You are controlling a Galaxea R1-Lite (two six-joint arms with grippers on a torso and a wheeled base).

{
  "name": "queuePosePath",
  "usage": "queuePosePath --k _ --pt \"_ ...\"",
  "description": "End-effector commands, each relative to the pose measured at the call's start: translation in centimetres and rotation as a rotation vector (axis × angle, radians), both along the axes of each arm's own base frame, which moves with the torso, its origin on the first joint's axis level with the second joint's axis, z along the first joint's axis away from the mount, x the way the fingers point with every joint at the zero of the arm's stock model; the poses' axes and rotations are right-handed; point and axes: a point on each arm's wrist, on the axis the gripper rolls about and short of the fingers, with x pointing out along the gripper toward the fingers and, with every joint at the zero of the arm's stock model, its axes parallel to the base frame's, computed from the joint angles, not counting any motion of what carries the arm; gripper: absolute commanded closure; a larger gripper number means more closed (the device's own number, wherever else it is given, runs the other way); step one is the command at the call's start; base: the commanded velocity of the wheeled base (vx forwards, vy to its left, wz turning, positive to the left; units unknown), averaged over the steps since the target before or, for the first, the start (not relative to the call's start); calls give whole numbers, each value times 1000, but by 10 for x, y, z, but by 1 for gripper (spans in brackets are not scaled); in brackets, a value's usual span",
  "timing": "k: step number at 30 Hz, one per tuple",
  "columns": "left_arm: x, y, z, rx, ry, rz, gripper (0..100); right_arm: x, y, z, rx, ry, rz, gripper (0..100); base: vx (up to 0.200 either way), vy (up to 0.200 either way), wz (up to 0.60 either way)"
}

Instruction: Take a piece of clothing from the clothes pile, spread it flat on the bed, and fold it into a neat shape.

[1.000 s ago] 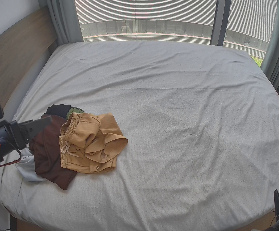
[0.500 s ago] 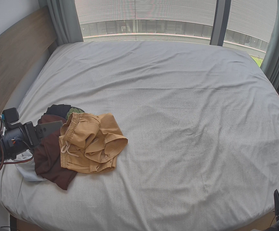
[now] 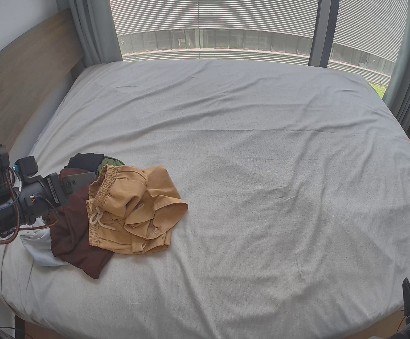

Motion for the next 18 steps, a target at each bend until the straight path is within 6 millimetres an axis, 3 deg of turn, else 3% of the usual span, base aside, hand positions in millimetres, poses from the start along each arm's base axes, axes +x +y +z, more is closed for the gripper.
queuePosePath --k 1,18 --pt "16 1 -10 -1 32 4 0 1 0 -5 0 10 0 0 0 0 0" --pt "62 -2 -29 -8 85 -13 0 1 0 -5 0 10 0 0 0 0 0"
